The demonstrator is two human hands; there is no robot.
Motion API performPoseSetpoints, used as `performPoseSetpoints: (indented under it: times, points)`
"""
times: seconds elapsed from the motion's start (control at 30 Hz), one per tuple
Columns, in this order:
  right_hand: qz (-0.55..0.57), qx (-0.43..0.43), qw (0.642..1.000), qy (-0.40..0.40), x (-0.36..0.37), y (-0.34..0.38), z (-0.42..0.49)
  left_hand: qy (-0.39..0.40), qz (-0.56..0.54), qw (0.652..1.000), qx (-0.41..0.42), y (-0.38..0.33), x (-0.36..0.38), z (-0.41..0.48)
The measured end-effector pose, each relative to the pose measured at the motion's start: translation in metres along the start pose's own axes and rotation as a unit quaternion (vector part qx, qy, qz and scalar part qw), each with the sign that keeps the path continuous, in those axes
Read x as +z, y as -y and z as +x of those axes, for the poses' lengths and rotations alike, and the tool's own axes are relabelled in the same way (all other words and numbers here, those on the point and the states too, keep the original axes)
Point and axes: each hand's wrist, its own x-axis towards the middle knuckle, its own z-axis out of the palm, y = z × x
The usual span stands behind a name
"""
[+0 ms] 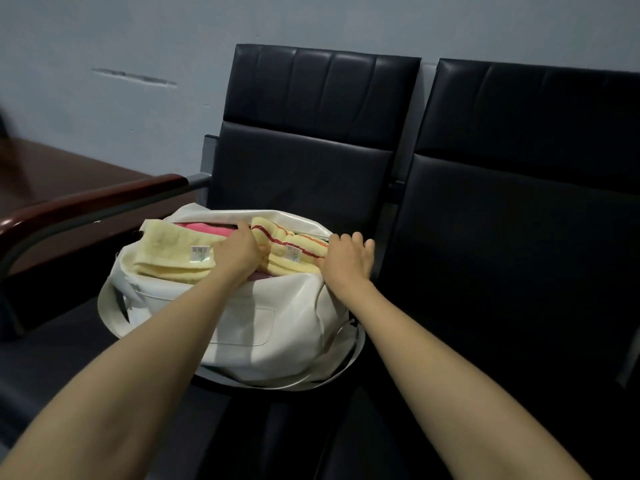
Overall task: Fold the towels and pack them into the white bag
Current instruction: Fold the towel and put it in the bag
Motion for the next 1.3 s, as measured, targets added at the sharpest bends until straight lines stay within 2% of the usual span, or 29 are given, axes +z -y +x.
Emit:
performPoseSetpoints:
  times: [0.07, 0.13, 0.2, 0.23, 0.27, 0.3, 0.33, 0.37, 0.43, 0.5, 0.6, 0.67, 0.73, 0.8, 0.9, 1.17, 1.3]
  points:
    - [0.02, -0.01, 1.0, -0.021, -0.002, -0.002, 0.0, -0.008, 0.018, 1.0, 0.012, -0.002, -0.002, -0.001]
    - [0.038, -0.058, 0.994, -0.081, -0.005, -0.004, -0.01, -0.045, 0.071, 0.995, 0.055, -0.001, -0.009, -0.004]
    - [0.043, -0.126, 0.976, -0.172, -0.006, -0.006, -0.019, -0.119, 0.099, 0.976, 0.155, 0.004, -0.017, -0.011]
    - [0.034, -0.167, 0.967, -0.187, -0.004, -0.008, -0.023, -0.154, 0.094, 0.958, 0.224, 0.007, -0.021, -0.017]
    - [0.022, -0.202, 0.964, -0.174, -0.003, -0.01, -0.026, -0.172, 0.089, 0.937, 0.29, 0.011, -0.023, -0.023]
    - [0.012, -0.217, 0.969, -0.118, -0.003, -0.011, -0.029, -0.163, 0.096, 0.92, 0.344, 0.017, -0.023, -0.026]
    - [0.007, -0.214, 0.976, -0.049, -0.004, -0.011, -0.031, -0.12, 0.118, 0.913, 0.373, 0.023, -0.022, -0.027]
    - [0.007, -0.196, 0.98, 0.022, -0.006, -0.014, -0.033, -0.051, 0.141, 0.916, 0.371, 0.026, -0.02, -0.027]
    - [0.009, -0.181, 0.978, 0.106, -0.013, -0.018, -0.034, 0.079, 0.149, 0.937, 0.304, 0.026, -0.02, -0.027]
    - [0.059, -0.176, 0.976, 0.115, -0.02, -0.024, -0.037, 0.12, 0.127, 0.953, 0.247, 0.014, -0.022, -0.027]
    - [0.144, -0.135, 0.978, 0.072, -0.039, -0.047, -0.053, 0.063, 0.13, 0.966, 0.216, -0.012, -0.025, -0.043]
    - [0.18, -0.098, 0.978, 0.041, -0.055, -0.073, -0.074, 0.018, 0.073, 0.971, 0.227, -0.029, -0.02, -0.072]
    - [0.198, -0.057, 0.977, 0.051, -0.069, -0.108, -0.103, 0.018, -0.015, 0.963, 0.269, -0.052, -0.009, -0.114]
    - [0.204, -0.012, 0.975, 0.084, -0.079, -0.148, -0.137, 0.061, -0.055, 0.945, 0.317, -0.08, 0.007, -0.161]
    - [0.192, 0.075, 0.973, 0.107, -0.086, -0.212, -0.195, 0.153, -0.046, 0.908, 0.386, -0.123, 0.041, -0.223]
    - [0.09, 0.315, 0.936, 0.13, -0.104, -0.385, -0.354, 0.321, -0.053, 0.835, 0.445, -0.237, 0.126, -0.356]
    - [0.021, 0.407, 0.903, 0.132, -0.113, -0.432, -0.41, 0.374, -0.018, 0.806, 0.459, -0.274, 0.171, -0.404]
